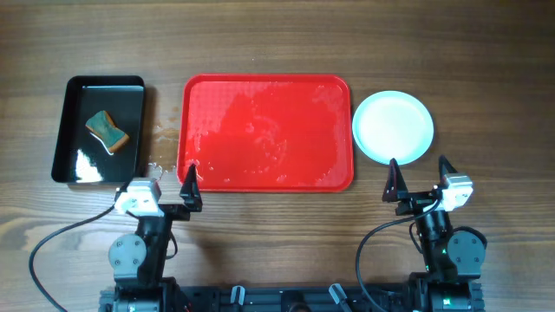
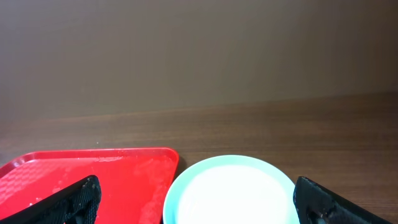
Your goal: Clean dirty plates on tray and stack at the side
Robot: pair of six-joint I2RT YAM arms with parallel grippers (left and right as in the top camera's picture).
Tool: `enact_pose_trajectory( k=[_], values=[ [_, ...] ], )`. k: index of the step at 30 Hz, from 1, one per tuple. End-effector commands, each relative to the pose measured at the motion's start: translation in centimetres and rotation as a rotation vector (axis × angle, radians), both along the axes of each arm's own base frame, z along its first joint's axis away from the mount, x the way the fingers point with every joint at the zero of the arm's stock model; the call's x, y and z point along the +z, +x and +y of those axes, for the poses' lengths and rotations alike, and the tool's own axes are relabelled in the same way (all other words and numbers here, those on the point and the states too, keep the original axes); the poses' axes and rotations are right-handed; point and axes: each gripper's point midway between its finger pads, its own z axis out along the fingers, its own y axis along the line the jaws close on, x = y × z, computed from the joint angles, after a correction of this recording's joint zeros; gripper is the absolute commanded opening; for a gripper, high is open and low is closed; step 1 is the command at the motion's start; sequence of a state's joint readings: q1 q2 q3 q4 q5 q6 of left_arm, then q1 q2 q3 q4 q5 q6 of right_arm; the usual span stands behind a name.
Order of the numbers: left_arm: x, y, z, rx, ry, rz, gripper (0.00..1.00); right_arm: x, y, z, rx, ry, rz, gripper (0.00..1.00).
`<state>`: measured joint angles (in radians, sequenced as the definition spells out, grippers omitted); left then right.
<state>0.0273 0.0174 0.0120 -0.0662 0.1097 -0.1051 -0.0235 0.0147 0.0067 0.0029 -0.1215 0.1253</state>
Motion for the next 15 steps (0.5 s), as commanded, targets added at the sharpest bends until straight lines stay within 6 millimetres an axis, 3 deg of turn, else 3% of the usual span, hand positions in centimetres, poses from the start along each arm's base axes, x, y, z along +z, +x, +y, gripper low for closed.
enact_pose_trajectory(
  k=[1, 5, 15],
  values=[
    [-0.24, 0.0, 1.04, 0.057, 0.026, 0.001, 1.0, 0.21, -0.02, -0.45, -0.024, -0.02, -0.012, 1.0],
    [-0.28, -0.01, 1.86, 0.104, 0.031, 0.003, 1.0, 0.21, -0.02, -0.45, -0.024, -0.02, -0.012, 1.0],
    [-0.31, 0.0, 1.47, 0.075, 0.109, 0.001, 1.0, 0.21, -0.02, -0.45, -0.024, -0.02, -0.012, 1.0]
  ],
)
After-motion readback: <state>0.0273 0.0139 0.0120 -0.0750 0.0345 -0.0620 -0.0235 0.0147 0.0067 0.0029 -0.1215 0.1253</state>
